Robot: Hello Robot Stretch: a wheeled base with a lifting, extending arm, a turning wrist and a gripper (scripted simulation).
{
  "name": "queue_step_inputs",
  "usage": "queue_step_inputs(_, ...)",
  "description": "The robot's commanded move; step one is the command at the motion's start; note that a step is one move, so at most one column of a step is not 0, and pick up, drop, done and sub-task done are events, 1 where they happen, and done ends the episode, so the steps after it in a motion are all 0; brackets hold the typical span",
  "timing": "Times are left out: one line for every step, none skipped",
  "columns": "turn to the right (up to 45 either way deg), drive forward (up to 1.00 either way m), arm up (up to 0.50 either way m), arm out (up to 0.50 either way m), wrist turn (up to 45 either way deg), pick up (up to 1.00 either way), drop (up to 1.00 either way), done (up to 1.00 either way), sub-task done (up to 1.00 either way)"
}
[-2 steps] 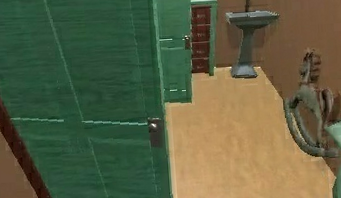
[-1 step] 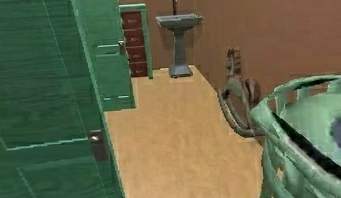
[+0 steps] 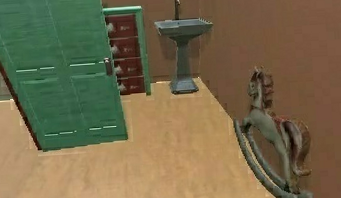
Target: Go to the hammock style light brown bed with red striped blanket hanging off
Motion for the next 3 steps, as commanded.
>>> queue_step_inputs(12.0, 0.00, 0.00, 0.00, 0.0, 0.00, 0.00, 0.00, 0.00)
queue_step_inputs(0.0, 0.20, 0.00, 0.00, 0.0, 0.00, 0.00, 0.00, 0.00)
queue_step_inputs(15.0, 0.00, 0.00, 0.00, 0.0, 0.00, 0.00, 0.00, 0.00)
